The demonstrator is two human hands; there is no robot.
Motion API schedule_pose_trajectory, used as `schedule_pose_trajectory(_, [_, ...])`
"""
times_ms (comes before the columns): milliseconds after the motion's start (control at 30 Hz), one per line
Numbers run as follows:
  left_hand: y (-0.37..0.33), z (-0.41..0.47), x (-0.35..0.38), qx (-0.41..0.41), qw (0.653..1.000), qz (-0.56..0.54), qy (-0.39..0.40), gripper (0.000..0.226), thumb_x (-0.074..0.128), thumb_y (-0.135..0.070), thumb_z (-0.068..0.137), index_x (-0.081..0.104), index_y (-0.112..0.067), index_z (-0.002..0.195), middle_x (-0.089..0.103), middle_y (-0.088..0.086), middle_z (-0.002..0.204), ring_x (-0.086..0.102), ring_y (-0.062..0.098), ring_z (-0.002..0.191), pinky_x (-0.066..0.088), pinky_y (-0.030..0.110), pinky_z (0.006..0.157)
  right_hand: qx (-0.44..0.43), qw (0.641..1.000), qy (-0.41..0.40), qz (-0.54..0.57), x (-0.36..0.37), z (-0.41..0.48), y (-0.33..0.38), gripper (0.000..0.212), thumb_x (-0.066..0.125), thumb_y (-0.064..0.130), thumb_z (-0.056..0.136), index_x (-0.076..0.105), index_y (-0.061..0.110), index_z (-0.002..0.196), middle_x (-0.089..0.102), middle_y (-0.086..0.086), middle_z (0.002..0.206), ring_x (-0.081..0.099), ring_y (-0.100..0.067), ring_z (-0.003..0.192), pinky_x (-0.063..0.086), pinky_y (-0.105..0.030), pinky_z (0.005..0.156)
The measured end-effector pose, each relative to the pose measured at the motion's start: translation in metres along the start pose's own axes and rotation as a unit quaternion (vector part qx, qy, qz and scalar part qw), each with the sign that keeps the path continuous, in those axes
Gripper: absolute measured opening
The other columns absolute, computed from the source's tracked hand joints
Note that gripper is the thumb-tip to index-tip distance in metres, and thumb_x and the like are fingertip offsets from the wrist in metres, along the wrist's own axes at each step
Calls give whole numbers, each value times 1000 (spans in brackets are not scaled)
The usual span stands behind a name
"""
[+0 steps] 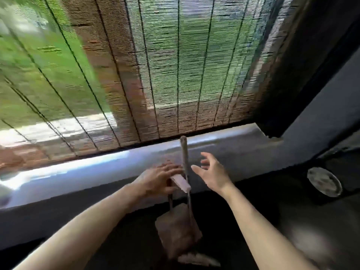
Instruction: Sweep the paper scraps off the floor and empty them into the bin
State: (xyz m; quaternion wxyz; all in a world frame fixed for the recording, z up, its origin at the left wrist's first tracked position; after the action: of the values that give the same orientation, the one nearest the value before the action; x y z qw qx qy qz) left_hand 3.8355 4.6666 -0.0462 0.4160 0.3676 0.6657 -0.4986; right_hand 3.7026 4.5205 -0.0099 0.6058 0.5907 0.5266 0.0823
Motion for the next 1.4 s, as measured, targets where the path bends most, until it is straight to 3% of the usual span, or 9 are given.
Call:
schedule_pose_trajectory(300, [22, 49, 41, 72, 996, -8, 56, 71, 58, -66, 82, 39, -41, 144, 41, -10, 150, 27, 13, 143, 13, 39, 118, 59, 996, -52, 34, -5, 18, -13, 64, 70, 29, 86, 43, 16, 142, 57, -9, 129, 59, -17, 110, 44, -23, 89])
schedule_pose_trajectory(467, [23, 53, 41, 128, 990, -67, -7, 57, 75, -48, 76, 63, -30, 128, 64, -4, 126, 55, 17, 124, 40, 35, 105, 57, 998, -16, 36, -1, 55, -18, 62, 68, 28, 88, 42, 14, 143, 56, -9, 134, 56, -18, 117, 41, -19, 89])
schedule_pose_trajectory(600, [27, 51, 28, 156, 984, -86, 19, 51, 74, -42, 81, 62, -28, 129, 63, -3, 129, 55, 14, 124, 42, 30, 103, 42, 999, 3, 15, 17, 94, -8, 65, 70, 28, 86, 43, 12, 143, 54, -7, 137, 53, -21, 123, 42, -30, 101])
schedule_pose_trajectory(800, [37, 51, 7, 193, 969, -141, 53, 36, 72, -37, 83, 70, -25, 118, 71, -1, 114, 67, 17, 102, 50, 25, 85, 30, 997, -27, 62, 53, 131, 4, 43, 76, 15, 80, 65, 11, 121, 65, 5, 91, 61, -18, 93, 49, -27, 82])
schedule_pose_trajectory(900, [45, 57, 13, 172, 966, -170, 88, 36, 66, -46, 84, 69, -33, 118, 69, -8, 116, 63, 10, 106, 47, 23, 85, 49, 994, -67, 75, 50, 123, 4, 27, 75, 9, 79, 72, 9, 107, 72, -13, 102, 65, -28, 99, 50, -36, 91])
schedule_pose_trajectory(1067, [43, 64, 22, 158, 963, -186, 111, 28, 72, -41, 83, 72, -35, 110, 65, -21, 114, 58, 0, 107, 37, 4, 80, 89, 959, -191, 188, 4, 56, -8, 31, 70, -6, 80, 67, -6, 110, 64, -2, 90, 57, 15, 63, 41, -3, 70])
schedule_pose_trajectory(1167, [29, 65, 25, 183, 969, -130, 104, 28, 64, -43, 89, 70, -31, 114, 69, -12, 115, 62, 7, 107, 44, 20, 84, 103, 943, -260, 180, -28, 3, -12, 26, 72, -4, 78, 70, 0, 104, 67, 0, 92, 60, 8, 72, 44, -11, 80])
schedule_pose_trajectory(1267, [0, 63, 22, 212, 960, -136, 118, 60, 41, -64, 80, 72, -22, 109, 70, -4, 107, 66, 17, 102, 49, 30, 81, 95, 912, -352, 190, -59, -59, -15, 29, 72, -6, 77, 70, 18, 94, 70, -2, 95, 66, -7, 81, 49, -20, 82])
schedule_pose_trajectory(1400, [-41, 59, 34, 194, 961, -160, 118, 43, 59, -53, 88, 68, -14, 103, 64, -6, 92, 64, 21, 96, 47, 28, 82, 117, 845, -484, 194, -85, -162, -34, 39, 72, 0, 81, 69, 27, 108, 73, -4, 83, 62, -5, 79, 49, -24, 83])
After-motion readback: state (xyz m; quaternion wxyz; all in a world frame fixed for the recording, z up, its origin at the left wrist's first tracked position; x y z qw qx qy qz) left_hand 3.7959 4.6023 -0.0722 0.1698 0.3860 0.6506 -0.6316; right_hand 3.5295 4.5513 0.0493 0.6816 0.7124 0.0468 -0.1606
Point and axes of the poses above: each hand's wrist, its own z-axis towards the middle knuckle, its own x-axis out of the palm, y = z × x, the point moved 3 cm from there along z, towards the middle knuckle
